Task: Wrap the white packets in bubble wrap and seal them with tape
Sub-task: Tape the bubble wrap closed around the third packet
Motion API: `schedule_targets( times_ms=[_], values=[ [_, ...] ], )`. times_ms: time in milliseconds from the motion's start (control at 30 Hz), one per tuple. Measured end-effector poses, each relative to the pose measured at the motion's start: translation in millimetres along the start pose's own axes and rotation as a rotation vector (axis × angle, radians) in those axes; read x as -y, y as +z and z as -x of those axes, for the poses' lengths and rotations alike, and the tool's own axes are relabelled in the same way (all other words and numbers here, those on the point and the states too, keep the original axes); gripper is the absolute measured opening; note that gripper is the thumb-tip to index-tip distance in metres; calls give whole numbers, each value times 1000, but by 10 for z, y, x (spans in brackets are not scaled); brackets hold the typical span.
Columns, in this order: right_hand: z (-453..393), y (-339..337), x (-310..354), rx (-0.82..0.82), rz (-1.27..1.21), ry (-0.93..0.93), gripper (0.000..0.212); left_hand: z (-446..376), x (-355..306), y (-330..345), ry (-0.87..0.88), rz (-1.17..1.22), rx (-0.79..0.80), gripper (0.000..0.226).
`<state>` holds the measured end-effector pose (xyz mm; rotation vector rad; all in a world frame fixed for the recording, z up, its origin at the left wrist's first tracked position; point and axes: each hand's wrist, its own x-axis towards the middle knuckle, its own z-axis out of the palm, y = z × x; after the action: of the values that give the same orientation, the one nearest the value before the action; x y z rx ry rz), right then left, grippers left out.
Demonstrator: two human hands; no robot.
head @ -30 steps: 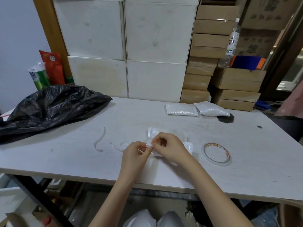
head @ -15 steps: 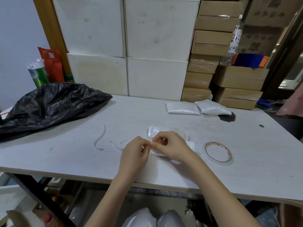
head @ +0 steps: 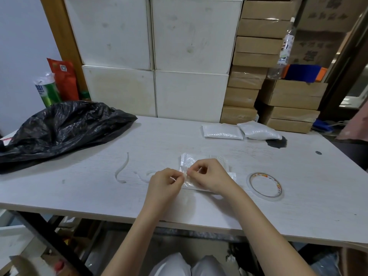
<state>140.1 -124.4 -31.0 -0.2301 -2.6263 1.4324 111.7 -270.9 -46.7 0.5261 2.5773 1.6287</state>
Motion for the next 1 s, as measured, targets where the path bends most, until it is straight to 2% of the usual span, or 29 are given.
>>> schedule_targets(
  times_ms=[67,267,367,533,733,1000],
  values=[
    [9,0,-6,9,13,-9,17,4,7,-14,-77,107,27,18],
    [46,-16,7,3,-82,-36,13,-3,-21,-34,-95,191,106,17],
    [52,10,-7,-18,-83,-32,11,-15,-19,-41,-126,262,137,23],
    [35,45,-60,-63,-96,-17,22,-56,9,-25,-58,162,138,14],
    [39,33,-103,-33,-93,-41,5,-71,22,-22,-35,96,122,20],
    [19,72,-140,-47,-74,-32,2,-67,-18,23,-105,72,4,11]
  ],
)
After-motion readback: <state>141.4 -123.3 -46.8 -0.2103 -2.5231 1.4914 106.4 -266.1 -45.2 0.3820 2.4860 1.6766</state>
